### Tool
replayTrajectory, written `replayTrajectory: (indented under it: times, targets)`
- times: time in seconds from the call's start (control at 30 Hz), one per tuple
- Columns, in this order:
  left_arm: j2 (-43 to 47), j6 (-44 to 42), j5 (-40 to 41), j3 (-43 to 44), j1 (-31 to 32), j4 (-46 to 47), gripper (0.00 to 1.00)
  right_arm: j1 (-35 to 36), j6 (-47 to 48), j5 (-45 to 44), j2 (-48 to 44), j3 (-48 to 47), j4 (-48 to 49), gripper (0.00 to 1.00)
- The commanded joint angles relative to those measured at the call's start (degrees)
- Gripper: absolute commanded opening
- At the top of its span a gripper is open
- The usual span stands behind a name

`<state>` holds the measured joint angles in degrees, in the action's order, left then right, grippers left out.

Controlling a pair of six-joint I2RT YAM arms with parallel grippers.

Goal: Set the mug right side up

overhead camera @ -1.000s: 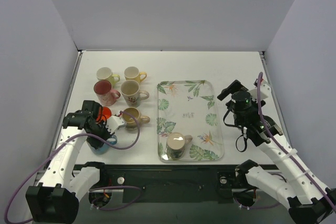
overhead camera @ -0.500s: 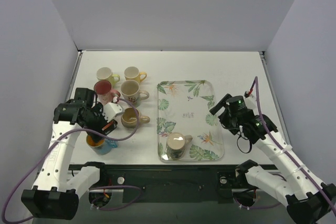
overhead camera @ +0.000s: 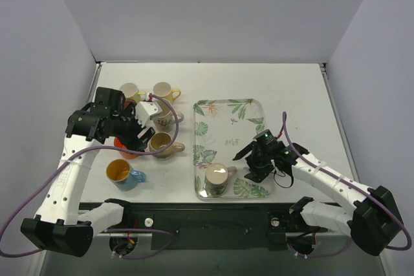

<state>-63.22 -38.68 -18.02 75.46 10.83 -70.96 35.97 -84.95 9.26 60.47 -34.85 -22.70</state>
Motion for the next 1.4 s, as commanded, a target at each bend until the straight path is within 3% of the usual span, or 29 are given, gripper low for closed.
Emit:
replayTrajectory:
  times: [0.0,0.17,0.27,0.37,0.43,0.6,0.7,0.77,0.9,1.13,1.37]
  targets:
    - [-0.85,2.73,-0.88,-0.75,2.09,4.16,0.81,0.95,-4.96,3.39,5.00,-0.30,6.33,0.70]
    - [-1.82,3.17,-0.79,-0.84,3.50,4.34,0.81,2.44,-4.87,3.92,10.45,-3.38,8.63,0.58]
    - [-2.43,3.17,-0.17,-0.93,4.11,4.51,0.81,3.23,-6.02,5.24,13.44,-2.94,11.87,0.34]
    - [-2.78,3.34,-0.44,-0.93,4.55,4.69,0.81,3.32,-5.76,6.65,14.94,-3.20,13.29,0.17]
    - [-3.14,3.61,-1.13,-0.93,4.73,4.95,0.81,3.32,-4.97,6.39,14.86,-3.64,13.47,0.11]
    - [-3.93,4.13,-1.67,-0.75,5.25,5.57,0.81,3.23,-3.12,5.86,14.33,-5.40,11.45,0.24]
    - [-4.19,4.31,-1.75,-1.10,5.52,6.18,0.81,3.15,-3.29,7.17,15.20,-4.61,12.85,0.05]
    - [-4.28,4.49,-1.84,-1.28,5.60,6.45,0.81,3.15,-2.95,8.23,16.35,-4.52,15.13,0.01]
    - [-4.10,4.75,-2.19,-1.46,6.04,6.45,0.81,2.80,-0.58,9.81,17.84,-5.92,17.86,0.00]
    - [-4.72,5.10,-2.54,-1.19,6.66,7.41,0.81,2.71,16.45,4.98,13.19,-12.43,15.75,0.00]
    - [-6.12,6.86,-5.71,-0.75,7.71,9.96,0.81,2.88,26.76,5.59,8.53,-4.18,31.11,0.00]
